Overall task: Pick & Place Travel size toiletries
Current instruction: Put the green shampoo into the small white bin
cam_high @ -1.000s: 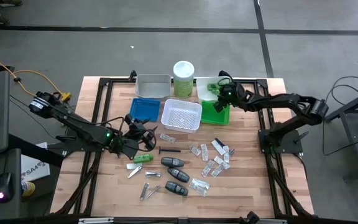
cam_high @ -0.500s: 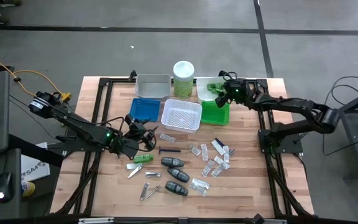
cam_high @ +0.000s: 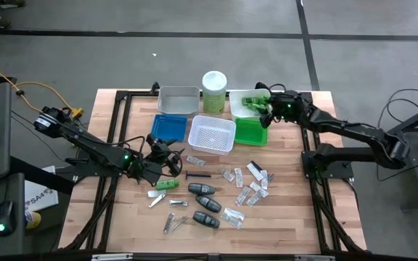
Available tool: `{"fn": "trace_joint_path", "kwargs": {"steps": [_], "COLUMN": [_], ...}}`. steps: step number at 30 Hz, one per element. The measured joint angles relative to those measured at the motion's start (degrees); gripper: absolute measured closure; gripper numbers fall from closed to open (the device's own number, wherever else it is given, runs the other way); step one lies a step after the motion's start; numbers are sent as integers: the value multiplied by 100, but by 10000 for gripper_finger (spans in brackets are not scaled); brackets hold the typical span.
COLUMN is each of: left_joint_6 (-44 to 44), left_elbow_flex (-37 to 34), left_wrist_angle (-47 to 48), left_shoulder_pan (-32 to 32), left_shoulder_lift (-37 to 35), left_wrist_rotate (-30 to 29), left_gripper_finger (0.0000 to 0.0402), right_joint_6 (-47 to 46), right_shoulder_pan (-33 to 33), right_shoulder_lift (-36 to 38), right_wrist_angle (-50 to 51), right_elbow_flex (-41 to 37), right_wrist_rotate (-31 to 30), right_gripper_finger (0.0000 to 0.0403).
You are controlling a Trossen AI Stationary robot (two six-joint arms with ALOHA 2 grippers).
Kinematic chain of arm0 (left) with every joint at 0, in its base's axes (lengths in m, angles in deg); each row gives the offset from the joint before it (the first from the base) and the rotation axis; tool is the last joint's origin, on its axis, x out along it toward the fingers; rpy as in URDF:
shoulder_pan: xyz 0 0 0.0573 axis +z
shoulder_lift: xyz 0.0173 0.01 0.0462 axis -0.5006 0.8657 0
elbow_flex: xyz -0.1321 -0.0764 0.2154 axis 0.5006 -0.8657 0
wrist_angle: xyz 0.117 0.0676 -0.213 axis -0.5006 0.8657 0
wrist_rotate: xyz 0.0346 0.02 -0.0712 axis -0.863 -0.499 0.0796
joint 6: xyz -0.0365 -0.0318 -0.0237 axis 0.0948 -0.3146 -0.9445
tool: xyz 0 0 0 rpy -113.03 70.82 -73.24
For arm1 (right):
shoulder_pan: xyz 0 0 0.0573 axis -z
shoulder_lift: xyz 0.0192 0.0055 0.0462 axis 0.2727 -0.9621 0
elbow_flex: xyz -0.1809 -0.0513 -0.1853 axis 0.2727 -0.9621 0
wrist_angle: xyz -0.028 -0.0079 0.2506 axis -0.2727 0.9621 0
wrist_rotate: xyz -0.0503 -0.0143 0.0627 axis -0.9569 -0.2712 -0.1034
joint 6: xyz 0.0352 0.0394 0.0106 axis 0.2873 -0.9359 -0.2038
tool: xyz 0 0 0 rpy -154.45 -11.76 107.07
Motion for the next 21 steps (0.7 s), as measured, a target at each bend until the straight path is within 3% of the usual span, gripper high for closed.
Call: {"fn": "trace_joint_path", "kwargs": {"steps": [21], "left_joint_6": [-60], "left_elbow_flex": [0], "left_wrist_angle": [2], "left_shoulder_pan": [2], "left_shoulder_lift": [0], "left_wrist_rotate": [-4], "left_gripper_finger": [187], "right_joint_6": [413], "right_shoulder_pan": [-44], "right_shoulder_lift": [144], "right_wrist_angle": [317], "right_elbow_flex": [0], "right_wrist_rotate": [240], "right_gripper_finger": [159]}}
